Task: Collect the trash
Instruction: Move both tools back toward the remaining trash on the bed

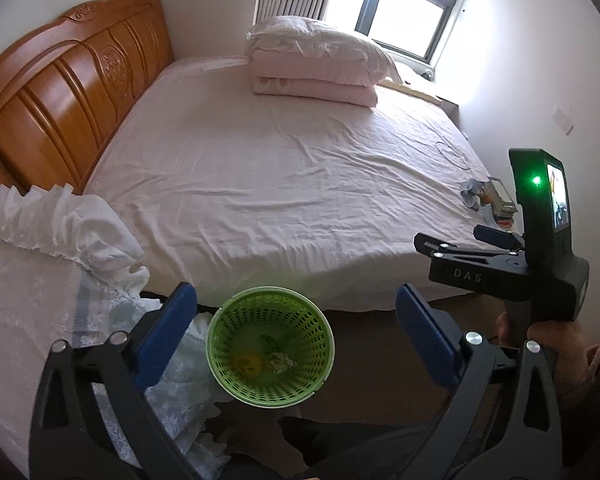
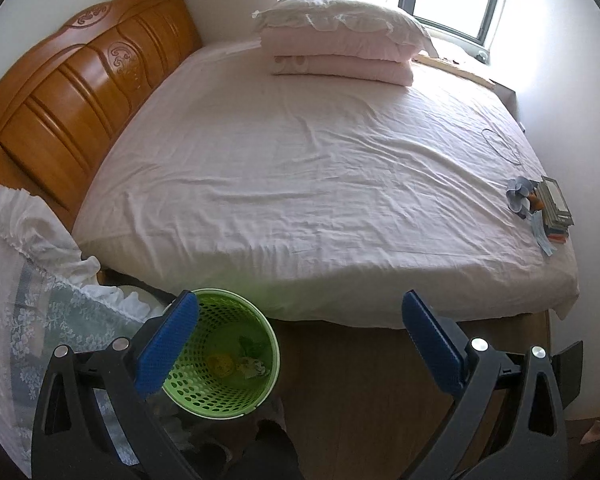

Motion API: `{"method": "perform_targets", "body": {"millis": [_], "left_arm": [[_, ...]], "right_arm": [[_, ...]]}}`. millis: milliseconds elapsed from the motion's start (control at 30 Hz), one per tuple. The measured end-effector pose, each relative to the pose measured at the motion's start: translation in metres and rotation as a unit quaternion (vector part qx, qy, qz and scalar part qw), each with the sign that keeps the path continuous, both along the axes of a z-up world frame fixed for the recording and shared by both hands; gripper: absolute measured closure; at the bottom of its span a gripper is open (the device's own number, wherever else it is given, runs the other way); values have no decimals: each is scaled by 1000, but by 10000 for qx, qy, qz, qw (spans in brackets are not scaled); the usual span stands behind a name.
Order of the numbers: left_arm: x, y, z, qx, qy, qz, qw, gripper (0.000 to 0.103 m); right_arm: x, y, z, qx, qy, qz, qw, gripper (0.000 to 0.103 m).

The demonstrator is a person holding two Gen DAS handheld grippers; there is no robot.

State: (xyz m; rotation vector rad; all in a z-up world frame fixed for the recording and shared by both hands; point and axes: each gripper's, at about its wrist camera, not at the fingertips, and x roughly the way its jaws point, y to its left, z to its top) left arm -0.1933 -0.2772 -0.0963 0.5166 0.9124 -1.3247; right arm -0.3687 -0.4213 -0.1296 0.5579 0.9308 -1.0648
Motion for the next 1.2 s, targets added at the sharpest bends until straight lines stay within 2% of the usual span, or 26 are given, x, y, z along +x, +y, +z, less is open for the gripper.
{"method": "perform_targets", "body": {"millis": [300,433,567,700,833,1033,1200], "left_arm": [[9,8,10,-141,-225,276,9993,8],[23,21,21,-336,-385,649,9966,8],[43,44,35,-531,-588,1139,9903,8],[74,79,47,-650,-743,1798,9787,8],[105,119,56,-668,-876,2534,9611,8],[143,190,60,-552,-1112,3598,9247,8],[165,233,56,-472,-1092,4148,9021,8]], "right_arm": [[18,9,2,-13,-99,180,9998,2],[34,15,11,-23,-275,366,9989,2],[66,32,27,-121,-498,805,9954,2],[103,53,41,-204,-734,1300,9886,2],[142,74,54,-202,-967,1855,9777,2],[203,114,63,-41,-1198,2679,9559,2],[250,150,64,77,-1270,3255,9369,2]]}}
